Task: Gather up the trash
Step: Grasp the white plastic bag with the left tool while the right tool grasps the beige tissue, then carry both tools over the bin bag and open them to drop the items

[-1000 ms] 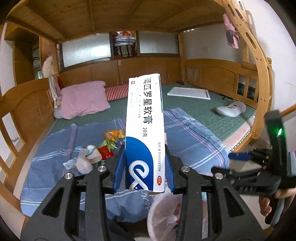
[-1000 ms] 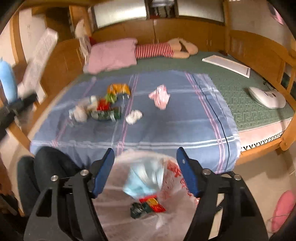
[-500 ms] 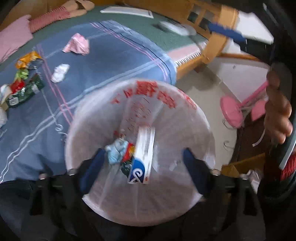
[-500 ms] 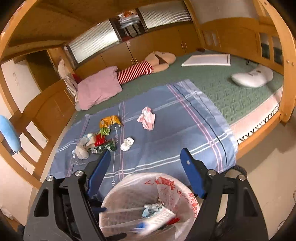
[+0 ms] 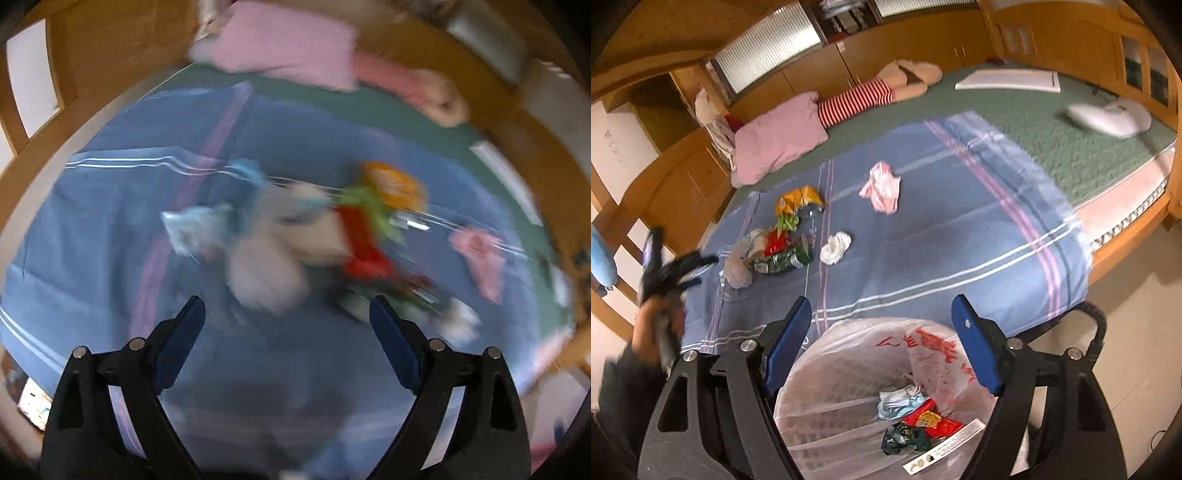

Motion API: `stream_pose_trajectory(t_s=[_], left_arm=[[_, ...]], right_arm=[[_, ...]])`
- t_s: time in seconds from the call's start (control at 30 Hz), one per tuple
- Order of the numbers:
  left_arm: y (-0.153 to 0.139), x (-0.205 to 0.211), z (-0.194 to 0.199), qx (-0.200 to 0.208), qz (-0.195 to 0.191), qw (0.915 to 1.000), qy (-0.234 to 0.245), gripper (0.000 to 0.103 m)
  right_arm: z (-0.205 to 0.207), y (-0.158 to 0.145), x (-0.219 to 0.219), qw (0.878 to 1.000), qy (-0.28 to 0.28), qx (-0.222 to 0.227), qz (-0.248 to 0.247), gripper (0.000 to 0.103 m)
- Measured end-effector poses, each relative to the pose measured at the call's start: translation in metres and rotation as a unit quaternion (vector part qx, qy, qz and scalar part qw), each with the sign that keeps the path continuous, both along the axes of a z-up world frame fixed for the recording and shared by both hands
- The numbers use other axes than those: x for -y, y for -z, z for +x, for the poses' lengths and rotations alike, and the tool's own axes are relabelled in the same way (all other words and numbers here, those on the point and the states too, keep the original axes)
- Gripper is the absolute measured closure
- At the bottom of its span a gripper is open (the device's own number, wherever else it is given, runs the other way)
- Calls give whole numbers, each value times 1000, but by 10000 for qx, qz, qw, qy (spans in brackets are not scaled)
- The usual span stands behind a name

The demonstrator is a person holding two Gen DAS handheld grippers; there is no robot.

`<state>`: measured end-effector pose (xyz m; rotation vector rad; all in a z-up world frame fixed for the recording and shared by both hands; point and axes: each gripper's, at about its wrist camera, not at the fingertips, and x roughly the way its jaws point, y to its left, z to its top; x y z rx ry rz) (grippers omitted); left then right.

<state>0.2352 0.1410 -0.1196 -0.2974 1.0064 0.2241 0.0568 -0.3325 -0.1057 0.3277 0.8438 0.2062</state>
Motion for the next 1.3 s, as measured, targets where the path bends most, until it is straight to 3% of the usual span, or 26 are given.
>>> stream_pose_trajectory(t_s=[0.03, 0.17, 0.2, 0.23, 0.3, 0.4, 0.5, 0.57, 0.63, 0.7, 0.8, 0.83, 0.87, 0.97, 1.1, 1.3], left_arm=[[14, -7, 23, -292, -9, 9996, -37, 13], [51, -9, 57, -658, 21, 9976, -216, 17], [58, -8, 58, -694, 35, 9972, -288, 41], [67, -7, 57, -765, -56, 9966, -303, 57], [71, -7, 51, -805, -100, 9962, -315, 72], [38, -1, 23, -65, -1, 9992, -391, 73], [1, 20, -29, 1110, -354, 9929, -259, 73], [-1, 44, -54, 1532, -746, 9853, 147, 71], [16, 61, -68, 1492, -1313, 9790, 463, 70], [44, 78, -71, 943, -1925, 9741, 720, 71], [47, 100, -63, 723, -1346, 9833, 987, 70], [46, 103, -60, 731, -1192, 9850, 1010, 70], [47, 106, -59, 691, -1033, 9870, 1019, 70], [46, 114, -56, 664, -592, 9905, 1051, 70], [39, 123, -56, 842, -125, 9907, 1063, 70], [33, 120, -70, 958, 252, 9899, 1019, 70]], right_arm=[[4, 4, -4, 10000, -35, -78, 16, 26], [19, 14, -19, 9996, -152, -240, 84, 26], [24, 17, -24, 9993, -198, -302, 38, 26], [28, 19, -28, 9992, -216, -341, -40, 26], [37, 22, -38, 9986, -216, -385, -289, 26], [64, 31, -60, 9975, -313, -394, -488, 26], [100, 45, -80, 9965, -432, -546, -464, 26], [137, 56, -101, 9945, -468, -713, -616, 26], [168, 64, -123, 9910, -490, -767, -985, 26], [196, 78, -146, 9858, -577, -891, -1301, 26], [229, 110, -173, 9760, -668, -1335, -1587, 28], [233, 117, -177, 9739, -695, -1390, -1654, 39], [236, 124, -182, 9715, -757, -1448, -1718, 56], [231, 125, -190, 9724, -927, -1260, -1733, 77], [208, 100, -184, 9770, -980, -942, -1641, 79], [155, 72, -160, 9827, -1061, -451, -1450, 79]])
